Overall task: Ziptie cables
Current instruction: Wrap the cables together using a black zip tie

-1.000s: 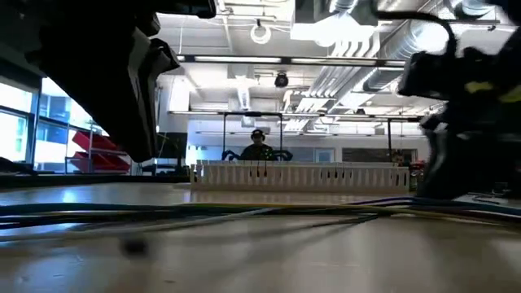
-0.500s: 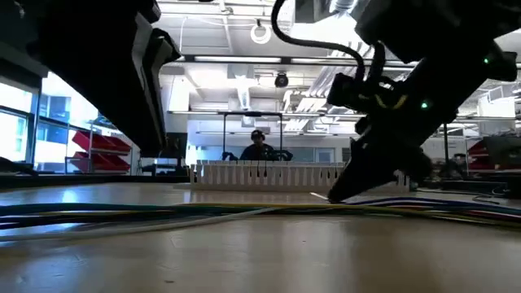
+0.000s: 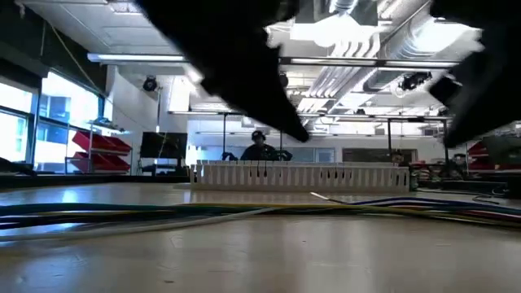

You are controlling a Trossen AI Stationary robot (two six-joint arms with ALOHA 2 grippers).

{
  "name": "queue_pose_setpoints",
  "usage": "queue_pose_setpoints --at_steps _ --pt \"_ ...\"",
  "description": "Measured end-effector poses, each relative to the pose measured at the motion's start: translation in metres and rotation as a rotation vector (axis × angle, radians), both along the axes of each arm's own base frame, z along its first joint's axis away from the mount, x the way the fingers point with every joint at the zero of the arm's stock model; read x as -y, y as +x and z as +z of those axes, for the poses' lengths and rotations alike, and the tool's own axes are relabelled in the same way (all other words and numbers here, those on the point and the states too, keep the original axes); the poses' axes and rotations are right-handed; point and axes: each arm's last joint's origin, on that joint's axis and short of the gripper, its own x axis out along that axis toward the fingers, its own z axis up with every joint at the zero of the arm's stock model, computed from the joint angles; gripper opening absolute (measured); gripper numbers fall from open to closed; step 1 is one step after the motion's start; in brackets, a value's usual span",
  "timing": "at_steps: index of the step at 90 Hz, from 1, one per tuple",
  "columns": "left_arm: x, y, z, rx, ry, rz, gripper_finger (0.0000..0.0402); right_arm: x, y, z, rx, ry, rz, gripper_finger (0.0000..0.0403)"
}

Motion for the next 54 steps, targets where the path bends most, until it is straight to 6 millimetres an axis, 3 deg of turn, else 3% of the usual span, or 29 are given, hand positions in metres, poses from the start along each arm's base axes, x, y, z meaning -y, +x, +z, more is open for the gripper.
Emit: queue_pose_setpoints --at_steps 23,37,54 --pt "-0.03 0.021 -0.022 0.053 -0.071 -0.042 0.0019 -0.015 -0.015 -0.029 -0.055 0.038 -0.131 0.0" --pt "-0.04 0.023 -0.042 -0.013 -0.054 -0.017 0.0019 -0.015 -0.012 -0.035 -0.053 0.058 -0.178 0.0" --pt "-0.041 0.022 -0.043 -0.024 -0.035 0.002 0.0019 -0.012 -0.001 -0.043 -0.029 0.067 -0.182 0.0"
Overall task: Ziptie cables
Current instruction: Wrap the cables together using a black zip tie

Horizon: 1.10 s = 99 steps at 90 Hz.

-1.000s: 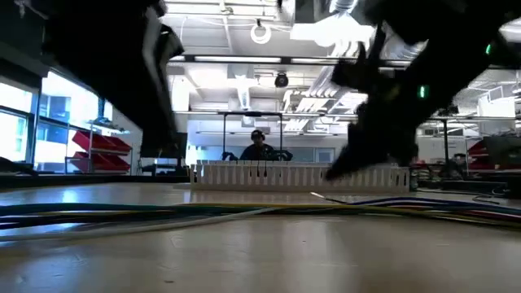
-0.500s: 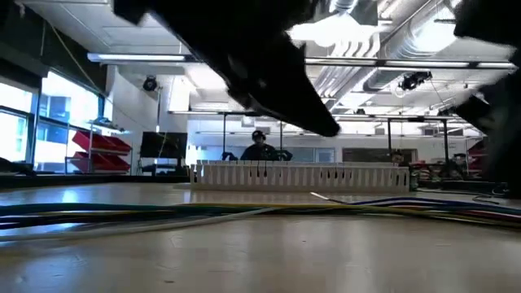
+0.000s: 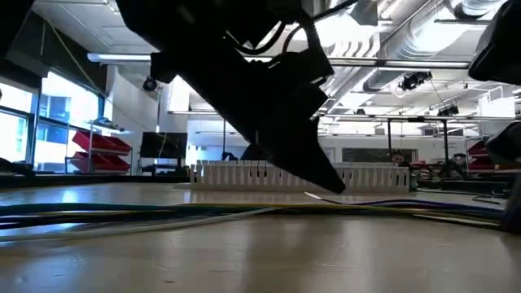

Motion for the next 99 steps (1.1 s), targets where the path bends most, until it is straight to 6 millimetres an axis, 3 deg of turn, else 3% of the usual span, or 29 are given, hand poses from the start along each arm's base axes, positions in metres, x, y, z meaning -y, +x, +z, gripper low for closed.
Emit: queue_pose_setpoints --at_steps 32,56,82,99 --pt "0.011 -0.018 0.028 -0.041 0.131 0.066 0.0019 0.025 0.043 -0.008 0.135 0.049 -0.064 0.0" --pt "0.038 -0.032 0.039 -0.032 0.125 0.021 0.0019 0.038 0.059 -0.007 0.235 -0.001 -0.118 0.0" --pt "0.068 -0.047 0.039 -0.013 0.138 0.018 0.0019 0.031 0.061 0.021 0.388 -0.079 -0.07 0.0" --pt "0.081 -0.054 0.038 -0.008 0.108 0.015 0.0019 0.027 0.056 0.047 0.41 -0.176 0.099 0.0001"
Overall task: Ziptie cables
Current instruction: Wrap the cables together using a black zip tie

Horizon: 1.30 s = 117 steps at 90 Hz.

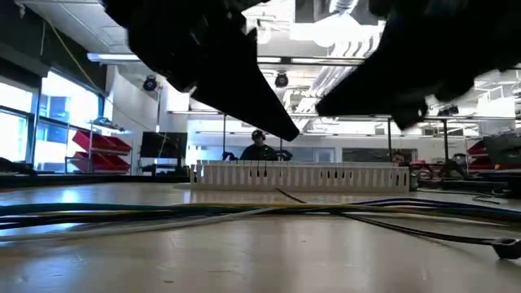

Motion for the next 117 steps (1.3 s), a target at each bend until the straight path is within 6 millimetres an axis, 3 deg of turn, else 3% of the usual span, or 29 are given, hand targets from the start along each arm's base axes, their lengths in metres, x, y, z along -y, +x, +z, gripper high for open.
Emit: queue_pose_setpoints --at_steps 22,38,47,67,91,117 --pt "0.011 -0.007 0.003 0.019 0.008 0.004 0.0019 -0.008 -0.004 0.015 -0.232 -0.163 0.438 0.0014" --pt "0.008 -0.009 0.001 0.001 -0.004 0.04 0.0019 -0.014 -0.001 0.022 -0.433 -0.46 0.618 0.0085" --pt "0.008 -0.01 0.0 -0.006 -0.002 0.045 0.0019 -0.021 0.001 0.027 -0.422 -0.673 0.776 0.0128" --pt "0.008 -0.012 -0.001 -0.031 0.004 0.045 0.0019 -0.031 0.001 0.001 -0.396 -1.021 1.105 0.0172" --pt "0.008 -0.012 -0.002 -0.03 0.007 0.047 0.0019 -0.032 0.016 -0.013 -0.304 -1.087 1.16 0.0151" --pt "0.008 -0.012 -0.001 -0.03 0.007 0.047 0.0019 -0.015 0.037 -0.033 -0.277 -0.942 1.223 0.0117"
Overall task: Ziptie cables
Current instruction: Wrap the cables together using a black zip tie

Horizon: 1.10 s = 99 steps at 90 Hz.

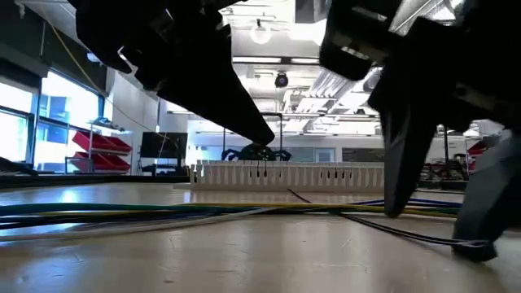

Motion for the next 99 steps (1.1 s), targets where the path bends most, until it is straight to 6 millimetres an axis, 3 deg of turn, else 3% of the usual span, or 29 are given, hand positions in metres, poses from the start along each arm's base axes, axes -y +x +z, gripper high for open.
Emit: queue_pose_setpoints --at_steps 15,35,53,65,84,99 --pt "0.0 0.0 0.0 0.0 0.0 0.0 0.0019 0.006 0.006 -0.009 -0.044 0.06 -0.025 0.0082" --pt "0.0 0.0 0.0 0.004 0.003 0.004 0.0019 0.006 0.007 -0.013 -0.081 0.11 -0.066 0.0006" --pt "0.0 0.0 0.001 0.017 0.021 0.018 0.0019 -0.008 0.007 -0.009 0.039 0.135 -0.166 0.0001" --pt "0.004 -0.003 0.001 0.026 0.033 0.017 0.0019 -0.019 0.003 -0.007 0.111 0.165 -0.325 0.0" --pt "0.015 -0.009 0.002 0.053 0.081 0.005 0.0019 -0.036 -0.009 -0.006 0.148 0.252 -0.563 0.0" --pt "0.018 -0.011 0.003 0.066 0.088 0.007 0.0019 -0.049 -0.032 -0.007 0.332 0.307 -0.799 0.0"
